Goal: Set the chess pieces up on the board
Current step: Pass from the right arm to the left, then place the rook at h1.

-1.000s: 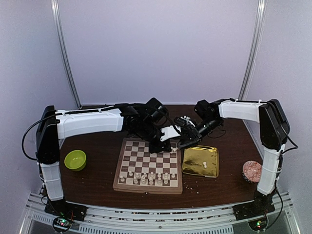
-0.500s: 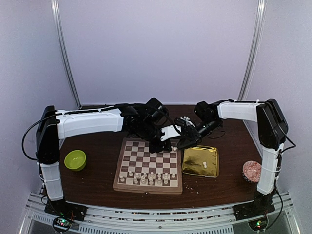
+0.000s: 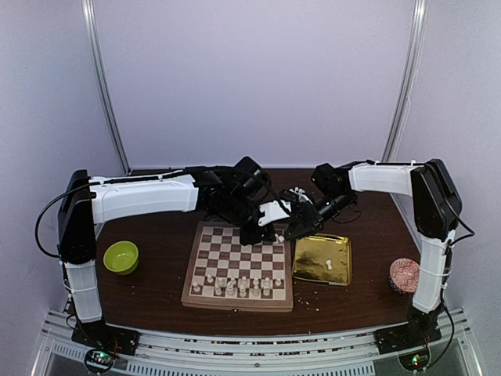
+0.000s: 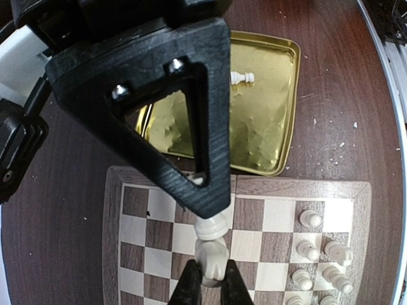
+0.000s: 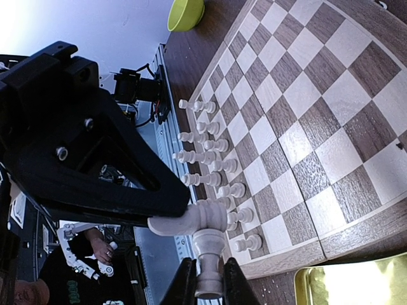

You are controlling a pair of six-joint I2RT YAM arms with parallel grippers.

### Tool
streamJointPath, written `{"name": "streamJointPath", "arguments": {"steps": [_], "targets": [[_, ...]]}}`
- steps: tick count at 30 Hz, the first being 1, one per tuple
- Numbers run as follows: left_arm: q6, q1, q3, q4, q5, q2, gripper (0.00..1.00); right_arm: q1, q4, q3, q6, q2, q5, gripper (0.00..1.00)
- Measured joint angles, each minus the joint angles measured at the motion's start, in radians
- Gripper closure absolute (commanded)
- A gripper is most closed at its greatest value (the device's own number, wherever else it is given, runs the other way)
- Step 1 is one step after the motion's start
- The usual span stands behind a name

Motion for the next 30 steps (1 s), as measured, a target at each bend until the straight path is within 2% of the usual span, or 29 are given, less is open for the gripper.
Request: {"name": "streamJointPath", "arguments": {"steps": [4, 8, 15, 21, 30], "targets": [[-0.017, 0.003, -0.001, -0.005, -0.017, 0.000, 0.99, -0.012, -0.012, 0.003, -0.024, -0.001, 0.034, 0.95], [-0.056, 0.029, -0.051, -0.014, -0.025, -0.026, 1.00, -0.042, -0.040, 0.008, -0.077, -0.037, 0.164, 0.95], [-0.173, 0.145, -0.108, -0.049, -0.082, -0.042, 0.99, -0.024, -0.040, -0.011, -0.169, -0.297, 0.472, 0.94], [-0.230, 0.146, -0.091, -0.077, -0.121, 0.022, 0.98, 0.182, -0.090, -0.041, -0.290, -0.408, 0.736, 0.93], [-0.270, 0.138, -0.081, -0.107, -0.122, 0.076, 0.94, 0.466, -0.148, -0.087, -0.386, -0.360, 1.003, 0.93]]}}
